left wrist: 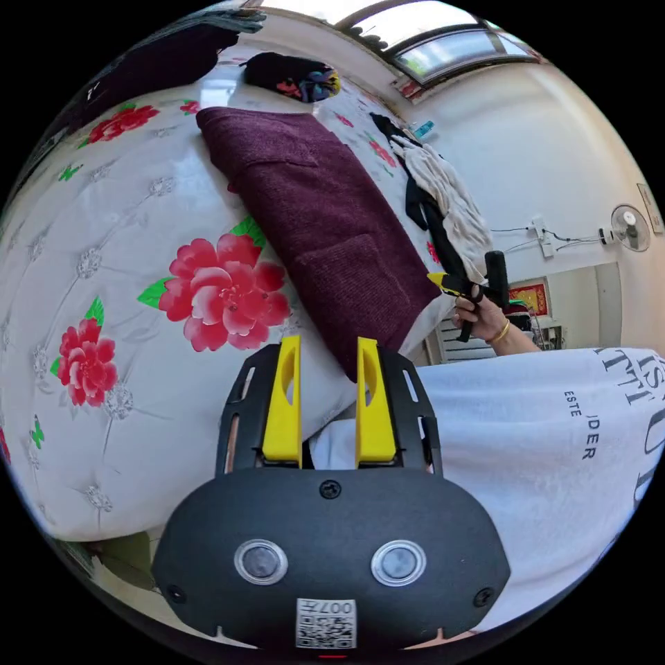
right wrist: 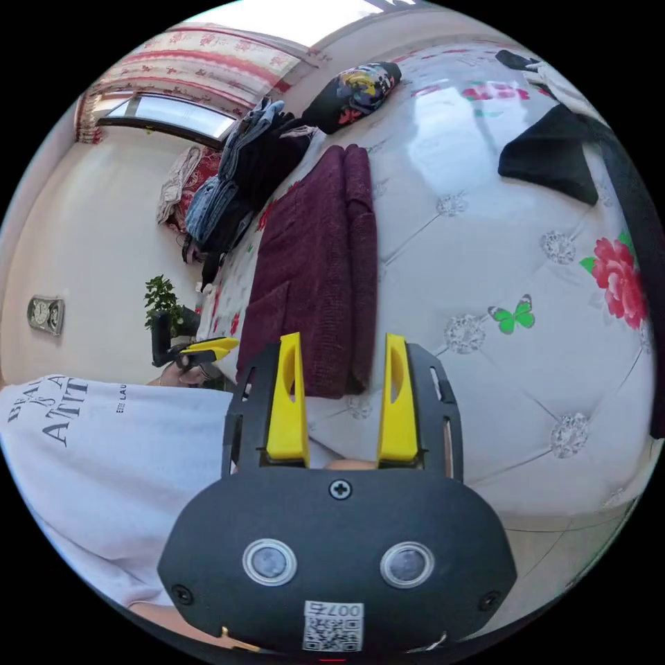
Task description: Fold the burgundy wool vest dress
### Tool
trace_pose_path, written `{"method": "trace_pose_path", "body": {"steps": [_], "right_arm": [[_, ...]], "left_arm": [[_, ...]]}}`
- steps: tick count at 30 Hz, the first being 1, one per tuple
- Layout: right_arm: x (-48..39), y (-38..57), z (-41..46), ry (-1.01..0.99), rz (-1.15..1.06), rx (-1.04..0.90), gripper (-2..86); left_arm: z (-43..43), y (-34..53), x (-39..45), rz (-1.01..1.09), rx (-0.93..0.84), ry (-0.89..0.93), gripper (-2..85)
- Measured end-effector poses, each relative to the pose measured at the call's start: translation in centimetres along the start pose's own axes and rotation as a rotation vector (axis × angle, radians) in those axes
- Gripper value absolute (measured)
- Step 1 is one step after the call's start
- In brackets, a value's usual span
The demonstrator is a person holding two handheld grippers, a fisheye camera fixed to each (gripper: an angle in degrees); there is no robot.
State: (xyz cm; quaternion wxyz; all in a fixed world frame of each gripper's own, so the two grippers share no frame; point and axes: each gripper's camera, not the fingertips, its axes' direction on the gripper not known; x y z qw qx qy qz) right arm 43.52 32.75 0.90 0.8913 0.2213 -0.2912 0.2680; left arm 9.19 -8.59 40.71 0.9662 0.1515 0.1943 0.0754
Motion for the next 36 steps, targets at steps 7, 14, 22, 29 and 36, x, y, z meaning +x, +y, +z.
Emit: {"method": "trace_pose_path", "body": {"steps": [7, 14, 22, 29, 36], "right_arm": [[-1.0, -3.9, -1.6, -0.124, -0.011, -0.160, 9.1], [-0.4, -1.2, -6.5, -0.478, 0.158, -0.194, 8.0], [-4.6, -11.7, -11.1, -0.706, 0.238, -0.016, 9.4], [-8.5, -22.7, -9.8, -0.382, 0.057, 0.124, 12.2], [-3.6, -16.1, -5.0, -0.142, 0.193, 0.004, 14.1]], "left_arm": [[6.2, -3.2, -5.7, -0.076, -0.163, 0.122, 6.0], [-1.0, -0.6, -9.6, -0.053, -0.024, 0.479, 4.5], [-6.8, -7.1, -21.5, -0.216, 0.303, 0.731, 4.7], [-7.2, -13.4, -32.6, -0.418, 0.506, 0.363, 10.0], [-0.8, -11.3, -37.7, -0.391, 0.284, 0.298, 14.3]]}}
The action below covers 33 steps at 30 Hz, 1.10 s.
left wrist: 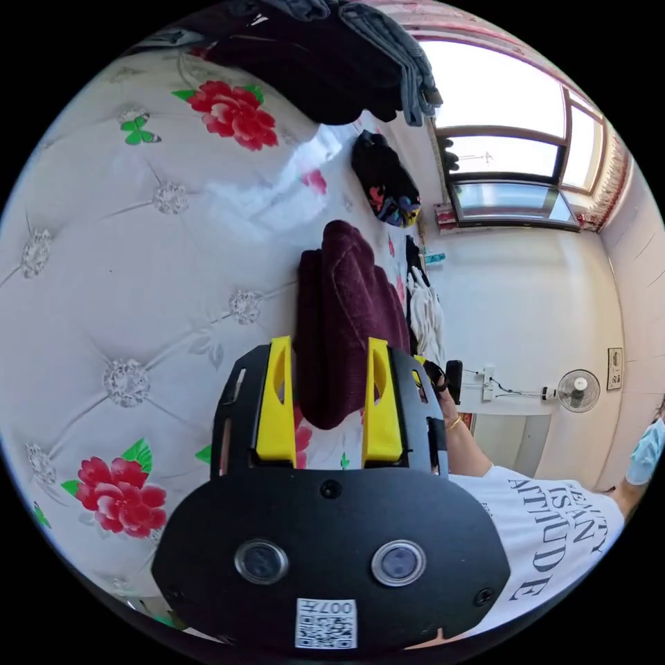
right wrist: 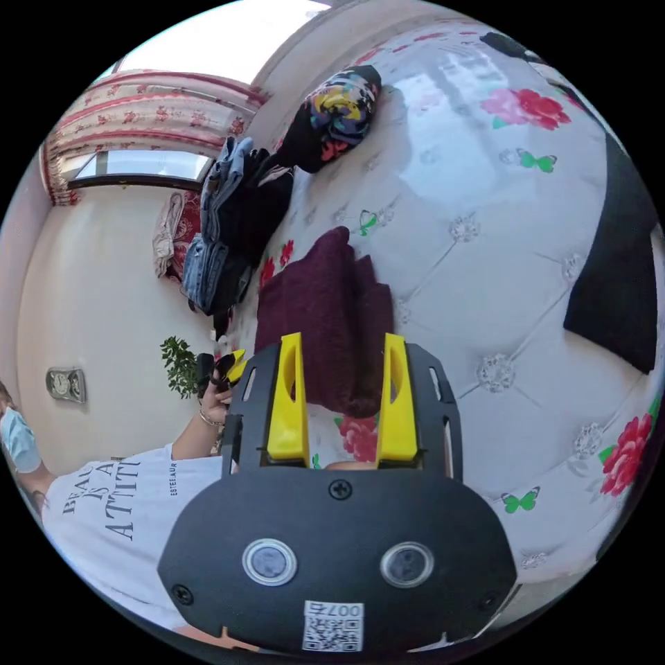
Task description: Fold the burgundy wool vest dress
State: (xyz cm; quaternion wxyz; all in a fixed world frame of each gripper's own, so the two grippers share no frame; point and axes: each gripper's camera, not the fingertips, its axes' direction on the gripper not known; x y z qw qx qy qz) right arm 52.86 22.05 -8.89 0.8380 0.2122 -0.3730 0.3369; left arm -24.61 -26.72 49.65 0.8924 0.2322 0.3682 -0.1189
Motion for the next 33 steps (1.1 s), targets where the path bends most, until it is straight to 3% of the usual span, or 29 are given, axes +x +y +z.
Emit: {"method": "trace_pose_path", "body": {"steps": [8, 12, 16, 22, 26, 28, 33], "right_arm": [[0.2, 0.5, 4.6, -0.167, 0.068, -0.063, 11.4], [-3.6, -0.6, 3.1, -0.348, 0.028, -0.026, 8.5], [-10.3, -4.6, -0.3, -0.469, -0.072, 0.087, 6.5], [-22.6, -14.2, -7.0, -0.435, -0.334, 0.279, 5.8], [-27.2, -21.3, -8.0, -0.334, -0.356, 0.399, 6.3], [-27.0, -24.9, -5.9, -0.175, -0.277, 0.446, 6.9], [-21.5, -23.7, 2.9, 0.054, -0.238, 0.382, 7.4]], "left_arm": [[8.2, -2.4, -3.8, -0.014, -0.210, 0.178, 10.5], [6.7, -4.2, -1.4, 0.079, -0.173, 0.226, 8.8], [4.5, -8.9, 4.7, 0.194, -0.092, 0.347, 8.1], [3.3, -20.9, 19.7, 0.448, 0.022, 0.334, 8.4], [6.0, -30.6, 27.1, 0.479, 0.128, 0.135, 10.0], [8.8, -32.4, 27.4, 0.474, 0.113, -0.027, 10.7], [18.5, -25.8, 19.8, 0.525, -0.029, -0.342, 9.4]]}}
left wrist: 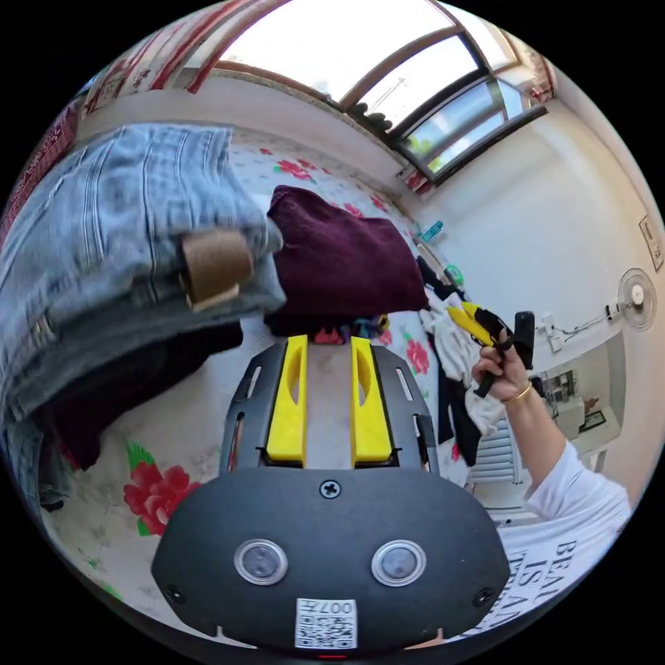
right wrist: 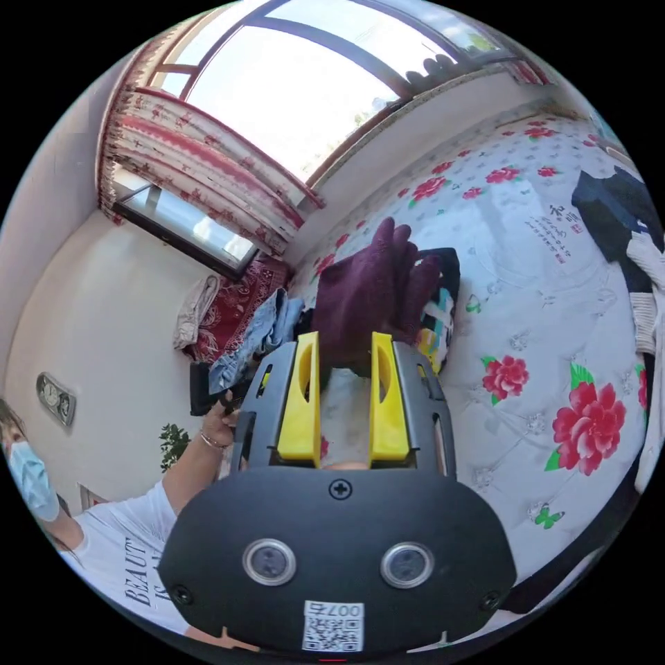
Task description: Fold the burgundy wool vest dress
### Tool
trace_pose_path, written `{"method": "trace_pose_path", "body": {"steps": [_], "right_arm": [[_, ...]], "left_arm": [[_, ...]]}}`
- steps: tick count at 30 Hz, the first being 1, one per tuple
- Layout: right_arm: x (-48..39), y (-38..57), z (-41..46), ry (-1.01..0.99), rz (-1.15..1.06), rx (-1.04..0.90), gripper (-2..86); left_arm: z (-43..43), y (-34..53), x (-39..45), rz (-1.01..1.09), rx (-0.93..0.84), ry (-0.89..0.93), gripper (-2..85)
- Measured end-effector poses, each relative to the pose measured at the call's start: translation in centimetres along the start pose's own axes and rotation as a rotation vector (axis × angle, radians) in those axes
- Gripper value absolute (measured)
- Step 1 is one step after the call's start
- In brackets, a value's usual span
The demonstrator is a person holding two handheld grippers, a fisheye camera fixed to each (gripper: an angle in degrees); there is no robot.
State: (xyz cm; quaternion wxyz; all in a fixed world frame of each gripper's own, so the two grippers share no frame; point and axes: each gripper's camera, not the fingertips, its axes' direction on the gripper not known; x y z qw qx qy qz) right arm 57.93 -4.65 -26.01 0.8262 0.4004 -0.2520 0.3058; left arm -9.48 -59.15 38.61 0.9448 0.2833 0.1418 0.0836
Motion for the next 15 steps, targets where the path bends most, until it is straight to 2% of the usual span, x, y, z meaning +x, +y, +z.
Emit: {"method": "trace_pose_path", "body": {"steps": [3, 6, 8, 10, 13, 15], "right_arm": [[3.0, 7.3, 3.7, 0.167, -0.036, -0.159, 7.6], [4.6, 14.0, 2.3, 0.419, -0.095, -0.226, 7.9], [5.7, 16.8, -1.0, 0.601, -0.093, -0.203, 8.1], [7.8, 19.3, -7.2, 0.878, -0.015, -0.112, 8.3], [11.2, 21.0, -14.7, 1.151, 0.138, -0.023, 7.9], [14.0, 21.9, -17.8, 1.189, 0.265, -0.025, 7.7]], "left_arm": [[6.0, 10.5, -0.3, -0.002, -0.154, -0.088, 9.2], [8.4, 20.3, 0.9, -0.012, -0.256, -0.155, 9.4], [8.6, 26.5, 2.6, -0.027, -0.303, -0.225, 9.5], [7.9, 30.0, 4.4, -0.052, -0.287, -0.243, 9.2], [7.4, 33.7, 6.9, -0.163, -0.263, -0.253, 9.2], [7.8, 35.3, 8.2, -0.241, -0.233, -0.224, 8.9]]}}
